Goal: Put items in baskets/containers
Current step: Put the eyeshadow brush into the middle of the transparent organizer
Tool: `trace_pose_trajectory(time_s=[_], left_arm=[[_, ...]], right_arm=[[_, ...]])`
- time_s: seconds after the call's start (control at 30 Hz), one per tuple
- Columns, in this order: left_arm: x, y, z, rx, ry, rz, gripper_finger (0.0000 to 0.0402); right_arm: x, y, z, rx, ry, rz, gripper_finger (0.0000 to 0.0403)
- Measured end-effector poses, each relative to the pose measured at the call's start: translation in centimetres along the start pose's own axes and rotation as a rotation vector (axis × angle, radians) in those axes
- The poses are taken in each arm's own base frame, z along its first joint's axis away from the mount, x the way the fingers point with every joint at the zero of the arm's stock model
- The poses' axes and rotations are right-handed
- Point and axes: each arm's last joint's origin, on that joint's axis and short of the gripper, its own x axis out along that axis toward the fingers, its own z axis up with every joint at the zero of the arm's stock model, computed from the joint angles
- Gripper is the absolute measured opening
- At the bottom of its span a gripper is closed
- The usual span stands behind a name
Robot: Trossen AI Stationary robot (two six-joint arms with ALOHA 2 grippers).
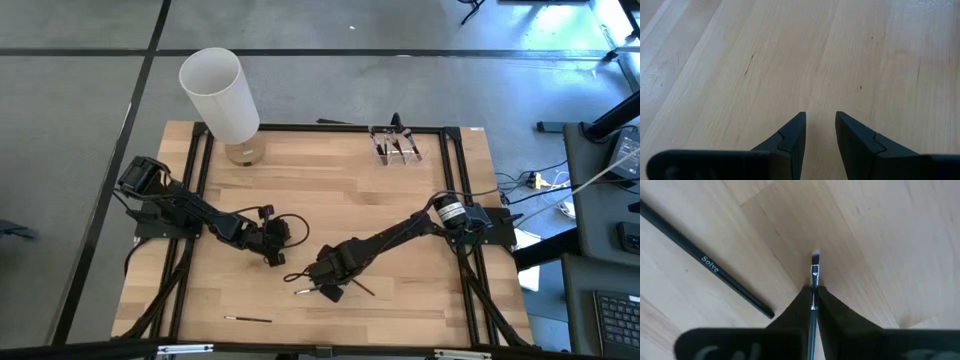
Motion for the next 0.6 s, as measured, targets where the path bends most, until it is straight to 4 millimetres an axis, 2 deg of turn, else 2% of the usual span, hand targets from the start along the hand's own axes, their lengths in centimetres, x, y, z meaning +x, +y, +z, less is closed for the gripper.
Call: trace_pose_trajectory(time_s=[0.13,0.33,0.47,0.6], left_arm=[[0.0,0.0,0.0,-0.002,0.000,0.000,0.0102],[0.0,0.0,0.0,-0.003,0.000,-0.001,0.0102],[0.0,0.0,0.0,-0.002,0.003,-0.006,0.0102],[0.0,0.0,-0.1,-0.002,0.009,-0.005,0.0102]], right_arm=[[-0.5,-0.1,0.0,-0.032,-0.015,0.003,0.0019],[-3.2,-1.0,-0.3,-0.085,-0.073,-0.025,0.0014],[-7.6,-2.6,-0.2,-0.068,-0.199,-0.041,0.0021],[-10.1,-5.2,-0.8,-0.017,-0.318,-0.099,0.0017]])
